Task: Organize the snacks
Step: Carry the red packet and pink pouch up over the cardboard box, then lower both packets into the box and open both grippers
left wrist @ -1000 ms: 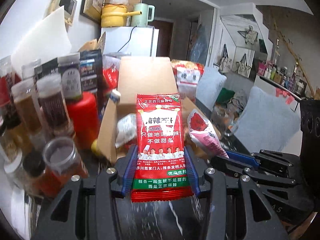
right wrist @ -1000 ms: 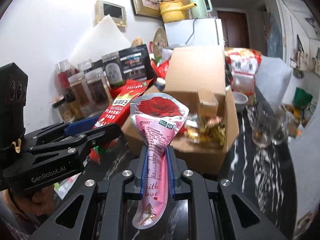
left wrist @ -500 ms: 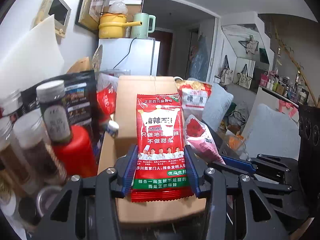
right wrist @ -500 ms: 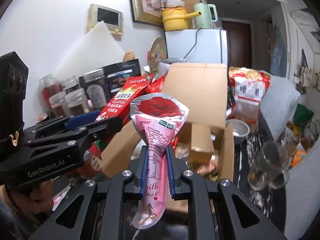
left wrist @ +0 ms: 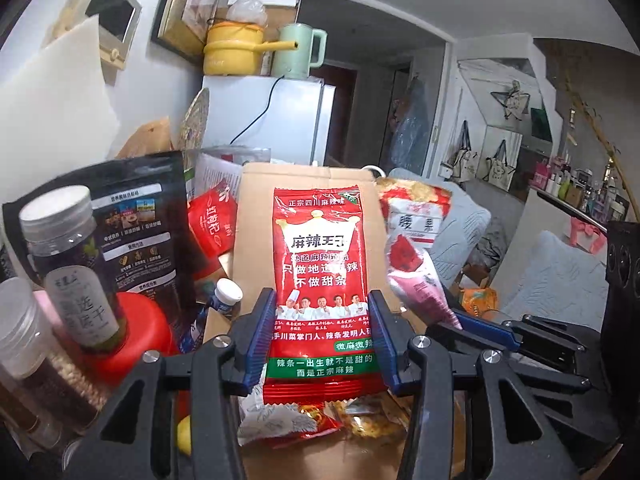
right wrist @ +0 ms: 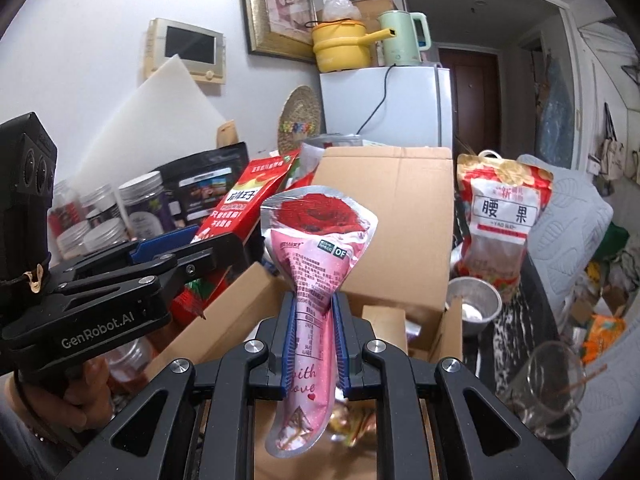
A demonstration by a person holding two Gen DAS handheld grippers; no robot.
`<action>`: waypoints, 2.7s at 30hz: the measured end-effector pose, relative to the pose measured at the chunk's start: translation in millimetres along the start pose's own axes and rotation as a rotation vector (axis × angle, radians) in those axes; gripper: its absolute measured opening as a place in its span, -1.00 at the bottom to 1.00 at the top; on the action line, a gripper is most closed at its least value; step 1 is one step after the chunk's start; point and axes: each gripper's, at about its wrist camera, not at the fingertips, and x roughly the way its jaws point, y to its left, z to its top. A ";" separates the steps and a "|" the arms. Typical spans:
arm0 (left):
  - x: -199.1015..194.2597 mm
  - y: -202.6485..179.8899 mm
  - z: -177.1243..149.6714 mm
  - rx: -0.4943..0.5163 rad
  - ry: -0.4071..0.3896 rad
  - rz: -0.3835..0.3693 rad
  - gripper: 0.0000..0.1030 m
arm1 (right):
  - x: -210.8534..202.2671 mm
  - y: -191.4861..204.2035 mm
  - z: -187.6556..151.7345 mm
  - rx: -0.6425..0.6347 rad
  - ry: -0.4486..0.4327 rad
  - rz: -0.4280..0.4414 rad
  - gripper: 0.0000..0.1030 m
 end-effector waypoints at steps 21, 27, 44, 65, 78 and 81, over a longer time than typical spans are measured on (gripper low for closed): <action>83.5 8.2 -33.8 0.020 0.252 0.060 -0.12 | 71.3 -18.2 -16.5 0.052 0.184 0.037 -0.65; 101.4 18.7 -41.3 -0.011 0.329 0.066 -0.12 | 90.3 -21.0 -25.3 0.072 0.253 0.035 -0.65; 123.0 22.4 -53.5 -0.014 0.442 0.123 -0.05 | 90.4 -24.9 -25.2 0.076 0.256 0.010 -0.38; 105.1 12.4 -42.6 0.062 0.428 0.190 0.23 | 70.9 -26.0 -17.8 0.088 0.226 -0.025 -0.38; 65.9 7.9 -26.0 0.064 0.355 0.177 0.24 | 45.0 -15.0 -10.9 0.084 0.188 -0.037 -0.38; 49.6 5.7 -19.9 0.066 0.329 0.174 0.24 | 31.4 -8.6 -6.9 0.078 0.169 -0.042 -0.38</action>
